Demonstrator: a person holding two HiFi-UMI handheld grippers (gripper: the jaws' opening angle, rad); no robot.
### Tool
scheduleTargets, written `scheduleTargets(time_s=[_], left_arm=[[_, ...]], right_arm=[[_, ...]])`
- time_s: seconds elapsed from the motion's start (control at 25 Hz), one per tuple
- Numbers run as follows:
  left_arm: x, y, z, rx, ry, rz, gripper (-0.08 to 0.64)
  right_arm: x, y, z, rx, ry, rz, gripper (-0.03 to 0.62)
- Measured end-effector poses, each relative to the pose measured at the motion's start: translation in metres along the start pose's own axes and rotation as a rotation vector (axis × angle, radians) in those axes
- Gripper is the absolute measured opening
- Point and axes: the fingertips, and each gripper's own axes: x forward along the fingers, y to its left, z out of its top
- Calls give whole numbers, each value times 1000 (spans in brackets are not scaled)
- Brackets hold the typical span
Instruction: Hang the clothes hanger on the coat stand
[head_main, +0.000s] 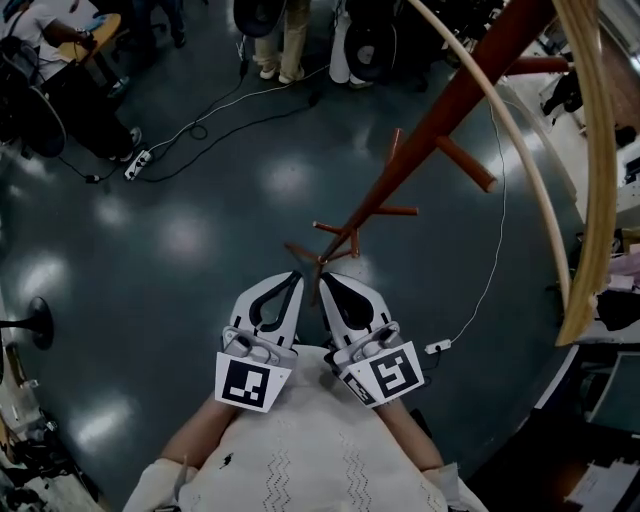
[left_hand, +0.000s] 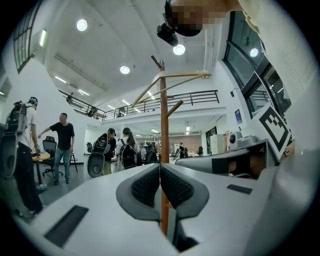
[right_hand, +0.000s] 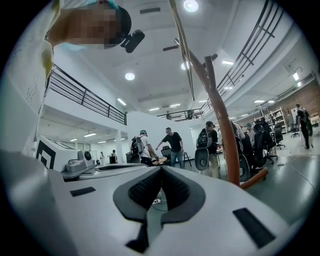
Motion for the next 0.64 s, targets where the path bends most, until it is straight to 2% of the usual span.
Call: scheduleTargets(time_s=[0.24,0.64], left_arm=[[3,7,7,-12,2,3,12],[14,-4,2,-17,0,6,12]], right_arm=[[7,3,0,5,15,37,18],[-2,-17,-3,53,18,26,18]])
